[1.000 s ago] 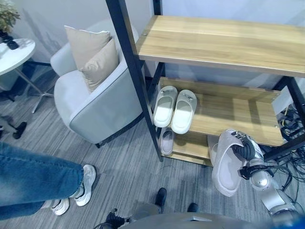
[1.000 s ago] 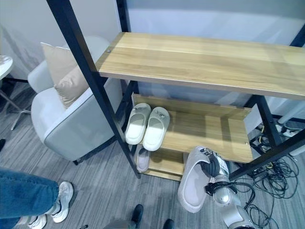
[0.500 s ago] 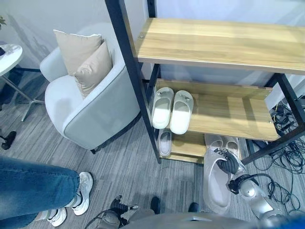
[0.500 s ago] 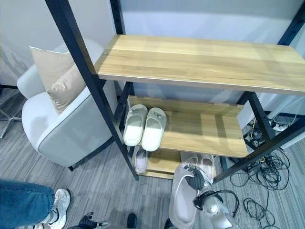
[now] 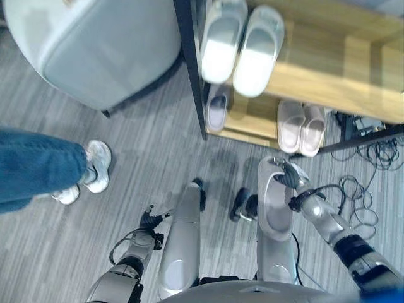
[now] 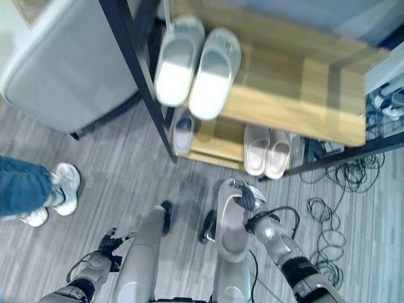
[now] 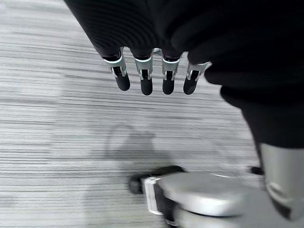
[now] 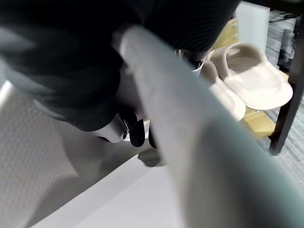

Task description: Arrange the slippers neatly on the shoe rack.

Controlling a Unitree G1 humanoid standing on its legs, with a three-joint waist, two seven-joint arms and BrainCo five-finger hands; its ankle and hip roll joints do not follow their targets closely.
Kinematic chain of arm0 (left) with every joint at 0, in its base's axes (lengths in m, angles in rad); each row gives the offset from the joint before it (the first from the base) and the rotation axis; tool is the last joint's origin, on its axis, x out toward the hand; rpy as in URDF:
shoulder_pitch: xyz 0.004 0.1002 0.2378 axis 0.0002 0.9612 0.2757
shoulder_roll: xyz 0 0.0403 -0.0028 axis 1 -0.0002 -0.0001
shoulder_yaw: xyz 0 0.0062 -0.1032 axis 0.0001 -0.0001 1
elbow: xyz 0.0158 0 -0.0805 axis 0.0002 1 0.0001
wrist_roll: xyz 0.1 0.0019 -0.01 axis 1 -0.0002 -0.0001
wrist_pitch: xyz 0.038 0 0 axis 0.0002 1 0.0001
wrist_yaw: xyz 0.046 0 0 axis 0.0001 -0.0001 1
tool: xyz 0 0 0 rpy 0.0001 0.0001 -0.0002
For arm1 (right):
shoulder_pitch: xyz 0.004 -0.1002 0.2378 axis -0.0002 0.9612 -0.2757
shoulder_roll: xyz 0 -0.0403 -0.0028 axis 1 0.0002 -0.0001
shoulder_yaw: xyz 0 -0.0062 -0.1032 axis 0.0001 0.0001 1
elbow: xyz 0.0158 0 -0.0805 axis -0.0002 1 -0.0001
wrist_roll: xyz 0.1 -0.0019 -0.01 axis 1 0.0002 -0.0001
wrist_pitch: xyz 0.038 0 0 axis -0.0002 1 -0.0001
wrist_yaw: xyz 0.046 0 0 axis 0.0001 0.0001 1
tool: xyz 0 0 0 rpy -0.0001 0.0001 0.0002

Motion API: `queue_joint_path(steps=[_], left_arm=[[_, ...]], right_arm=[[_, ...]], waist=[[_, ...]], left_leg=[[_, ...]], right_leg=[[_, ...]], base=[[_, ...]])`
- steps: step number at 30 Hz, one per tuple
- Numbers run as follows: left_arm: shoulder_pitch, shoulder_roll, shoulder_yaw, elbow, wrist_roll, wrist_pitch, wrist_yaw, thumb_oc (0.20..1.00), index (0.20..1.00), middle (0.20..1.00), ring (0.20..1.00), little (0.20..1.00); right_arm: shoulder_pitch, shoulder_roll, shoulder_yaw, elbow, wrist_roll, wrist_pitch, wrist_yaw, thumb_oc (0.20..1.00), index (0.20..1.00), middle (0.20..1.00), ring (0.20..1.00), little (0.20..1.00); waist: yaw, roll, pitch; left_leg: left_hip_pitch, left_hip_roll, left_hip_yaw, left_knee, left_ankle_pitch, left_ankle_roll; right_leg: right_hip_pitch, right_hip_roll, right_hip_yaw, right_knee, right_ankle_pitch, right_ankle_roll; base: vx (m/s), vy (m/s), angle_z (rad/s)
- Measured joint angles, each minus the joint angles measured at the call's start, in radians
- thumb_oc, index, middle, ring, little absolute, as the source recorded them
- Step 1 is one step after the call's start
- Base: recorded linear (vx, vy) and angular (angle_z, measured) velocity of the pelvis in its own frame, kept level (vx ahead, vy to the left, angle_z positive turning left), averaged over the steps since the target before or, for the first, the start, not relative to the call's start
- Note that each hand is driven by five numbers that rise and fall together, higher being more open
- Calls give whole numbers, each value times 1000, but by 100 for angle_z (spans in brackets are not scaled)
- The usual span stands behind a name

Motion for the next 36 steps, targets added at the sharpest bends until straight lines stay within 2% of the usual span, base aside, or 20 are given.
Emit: queue_joint_path(steps=[1,2,3,4,8,9,10,12,13,15,16,17,19,21,23,25,28,30,32,36], left_arm=[[7,-1,0,-17,-36,-4,3,1000,1000,1000,1000,1000],[2,1,0,-34,-58,-13,15,1000,1000,1000,1000,1000],[-29,4,6,-65,-104,-23,43,1000,1000,1000,1000,1000],[-32,4,-10,-86,-116,-29,53,1000,1000,1000,1000,1000],[-58,-8,-56,-112,-135,-55,87,1000,1000,1000,1000,1000],[-58,-14,-74,-127,-154,-59,89,1000,1000,1000,1000,1000],[-60,-21,-79,-146,-157,-66,91,1000,1000,1000,1000,1000],[-45,-22,-118,-169,-179,-84,107,1000,1000,1000,1000,1000],[-37,-27,-121,-175,-192,-90,109,1000,1000,1000,1000,1000],[-39,-18,-121,-184,-200,-100,120,1000,1000,1000,1000,1000],[-36,-17,-124,-181,-203,-106,127,1000,1000,1000,1000,1000],[-31,-12,-150,-181,-206,-106,134,1000,1000,1000,1000,1000],[-13,-10,-170,-194,-224,-115,147,1000,1000,1000,1000,1000],[-9,3,-197,-210,-234,-125,150,1000,1000,1000,1000,1000],[7,33,-204,-257,-251,-145,151,1000,1000,1000,1000,1000],[14,38,-203,-262,-280,-146,152,1000,1000,1000,1000,1000],[28,38,-204,-266,-281,-150,152,1000,1000,1000,1000,1000],[34,46,-205,-280,-283,-155,153,1000,1000,1000,1000,1000],[55,57,-207,-299,-305,-174,151,1000,1000,1000,1000,1000],[68,59,-232,-303,-311,-176,147,1000,1000,1000,1000,1000]], right_arm=[[-2,-28,-3,-50,-7,8,-18,200,200,200,200,200],[-24,-64,-14,-115,-17,10,-33,200,200,200,200,200],[-127,-115,-46,-171,-67,9,-76,200,200,200,200,200],[-168,-143,-46,-183,-97,16,-99,200,200,200,200,200],[-282,-180,-54,-193,-122,22,-160,200,200,200,200,200],[-283,-192,-52,-193,-122,21,-176,200,200,200,200,200],[-296,-194,-54,-186,-118,21,-184,200,200,200,200,200],[-356,-232,7,-164,-117,24,-192,200,200,200,200,200],[-390,-259,37,-164,-119,20,-205,200,200,200,200,200],[-486,-304,105,-139,-120,18,-224,200,200,200,200,200],[-520,-315,135,-117,-118,19,-231,200,200,200,200,200],[-555,-323,162,-89,-119,18,-237,200,200,200,200,200],[-594,-320,167,-74,-118,11,-254,200,200,200,200,200],[-689,-331,197,-30,-110,7,-273,200,200,200,200,200],[-826,-350,258,117,-87,9,-290,200,200,200,200,200],[-871,-346,267,191,-68,7,-297,200,200,200,200,200],[-903,-300,268,345,9,19,-319,200,200,200,200,200],[-923,-300,272,388,48,15,-329,200,200,200,200,200],[-956,-305,279,424,85,17,-332,200,200,200,200,200],[-998,-303,250,458,177,11,-344,200,200,200,200,200]], waist=[[-4,-1,0],[-9,-1,1],[-13,2,3],[-13,6,-5],[-21,33,-65],[-17,44,-89],[-12,61,-100],[-10,94,-139],[-5,112,-156],[-3,124,-161],[4,127,-160],[6,124,-155],[8,119,-129],[5,118,-49],[9,118,71],[15,113,121],[27,111,122],[35,109,123],[41,109,123],[60,108,123]], left_leg=[[-70,-3,3,86,-31,5],[-156,-5,6,166,-49,6],[-322,-3,-1,323,-85,8],[-380,0,-2,394,-107,21],[-602,-7,-12,625,-177,19],[-651,-1,-10,698,-204,30],[-684,-8,-11,739,-215,29],[-754,-15,-18,853,-257,38],[-791,-14,-14,897,-270,34],[-858,-21,-10,967,-280,31],[-876,-23,-8,1002,-285,30],[-881,-21,-2,1061,-314,38],[-877,-23,7,1128,-342,35],[-860,-22,22,1177,-347,35],[-853,-22,30,1296,-374,38],[-869,-11,29,1345,-387,27],[-860,-3,37,1329,-390,30],[-836,-6,46,1317,-400,29],[-802,-6,47,1307,-421,27],[-753,-7,41,1259,-428,33]], right_leg=[[-66,-13,14,82,-28,-36],[-152,-25,21,167,-56,-42],[-313,-45,31,319,-95,-68],[-369,-53,40,389,-118,-78],[-587,-64,67,613,-186,-75],[-636,-74,82,686,-216,-98],[-665,-81,87,725,-230,-79],[-734,-85,106,833,-267,-89],[-773,-88,118,877,-285,-82],[-849,-94,144,953,-294,-82],[-867,-98,153,994,-304,-73],[-875,-104,171,1054,-331,-86],[-880,-107,199,1128,-366,-78],[-878,-103,227,1181,-364,-79],[-886,-101,272,1306,-392,-70],[-911,-93,285,1352,-396,-73],[-913,-82,289,1342,-393,-66],[-899,-85,297,1338,-403,-81],[-865,-87,294,1333,-429,-83],[-804,-92,274,1279,-434,-81]], base=[[-78,-32,16],[-39,9,15],[6,36,11],[16,44,-4],[78,37,-6],[113,37,1],[129,45,5],[100,31,-4],[102,14,-12],[122,-31,0],[98,-36,9],[52,-4,12],[48,-1,5],[49,13,-6],[20,4,-2],[27,-4,-12],[4,-1,-4],[11,-3,3],[11,-6,2],[0,0,0]])
